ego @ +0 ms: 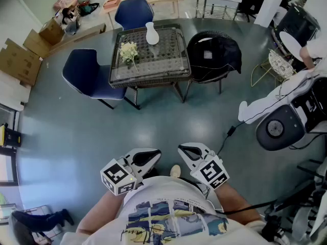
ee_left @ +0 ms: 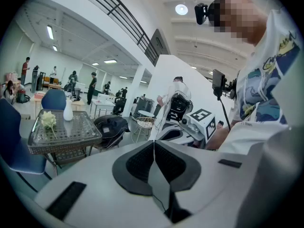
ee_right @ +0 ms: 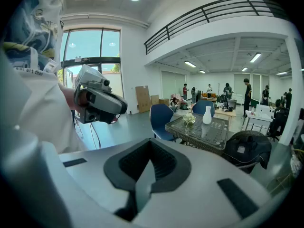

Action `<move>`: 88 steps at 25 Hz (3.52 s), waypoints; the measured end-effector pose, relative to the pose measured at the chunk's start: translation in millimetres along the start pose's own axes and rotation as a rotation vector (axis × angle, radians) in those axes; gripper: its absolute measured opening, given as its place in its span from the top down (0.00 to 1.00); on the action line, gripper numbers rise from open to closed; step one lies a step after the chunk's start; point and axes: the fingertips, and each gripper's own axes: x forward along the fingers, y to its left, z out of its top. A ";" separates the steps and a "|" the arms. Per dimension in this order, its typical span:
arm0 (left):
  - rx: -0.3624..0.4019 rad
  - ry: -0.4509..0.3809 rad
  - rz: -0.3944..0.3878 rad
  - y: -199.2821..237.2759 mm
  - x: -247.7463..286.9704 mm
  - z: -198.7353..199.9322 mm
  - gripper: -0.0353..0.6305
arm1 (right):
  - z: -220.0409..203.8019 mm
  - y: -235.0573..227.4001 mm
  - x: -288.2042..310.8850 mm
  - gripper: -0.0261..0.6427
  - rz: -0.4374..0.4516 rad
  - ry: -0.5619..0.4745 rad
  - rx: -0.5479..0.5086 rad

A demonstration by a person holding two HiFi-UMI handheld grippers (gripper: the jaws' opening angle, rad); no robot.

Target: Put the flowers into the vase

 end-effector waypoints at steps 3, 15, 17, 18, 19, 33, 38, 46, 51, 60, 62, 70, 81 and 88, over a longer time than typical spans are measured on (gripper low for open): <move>-0.003 -0.004 0.004 3.0 1.5 3.9 0.93 | 4.9 -2.0 1.4 0.95 0.004 -0.007 -0.008; 0.003 0.016 0.027 7.3 11.6 8.1 0.93 | 6.1 -24.7 2.6 0.94 -0.033 -0.016 -0.030; -0.006 0.012 0.032 11.4 9.9 7.9 0.93 | 4.6 -23.4 8.7 0.94 -0.016 -0.008 -0.019; -0.011 0.010 0.034 14.9 9.0 7.5 0.93 | 3.9 -23.0 12.7 0.94 -0.009 -0.005 -0.015; -0.018 0.008 0.036 19.6 8.6 7.0 0.93 | 3.5 -23.3 17.5 0.94 -0.003 -0.002 -0.012; -0.077 -0.066 -0.064 176.1 24.5 67.5 0.93 | 62.8 -115.5 111.3 0.82 -0.069 0.052 0.033; -0.104 -0.087 -0.028 281.8 14.4 93.3 0.85 | 96.1 -157.8 172.0 0.81 -0.097 0.051 0.039; -0.141 -0.084 0.092 442.1 21.0 111.5 0.67 | 132.6 -203.9 254.6 0.81 -0.045 0.052 0.027; -0.218 -0.083 0.243 558.8 42.6 123.5 0.66 | 138.2 -259.6 293.4 0.81 0.021 0.083 0.035; -0.472 0.039 0.530 768.0 103.0 115.6 0.54 | 157.8 -398.9 336.3 0.81 0.111 0.103 0.020; -0.515 0.073 0.576 806.4 118.1 113.0 0.48 | 154.9 -425.9 339.0 0.81 0.118 0.113 0.032; -0.647 0.296 0.735 910.5 153.7 61.4 0.38 | 133.5 -498.4 349.0 0.81 0.140 0.168 0.081; -0.793 0.477 0.770 957.7 181.3 2.7 0.50 | 107.6 -560.6 349.1 0.81 0.069 0.238 0.141; -0.714 0.301 0.754 931.7 156.7 52.5 0.72 | 124.5 -549.0 362.0 0.81 0.096 0.194 0.126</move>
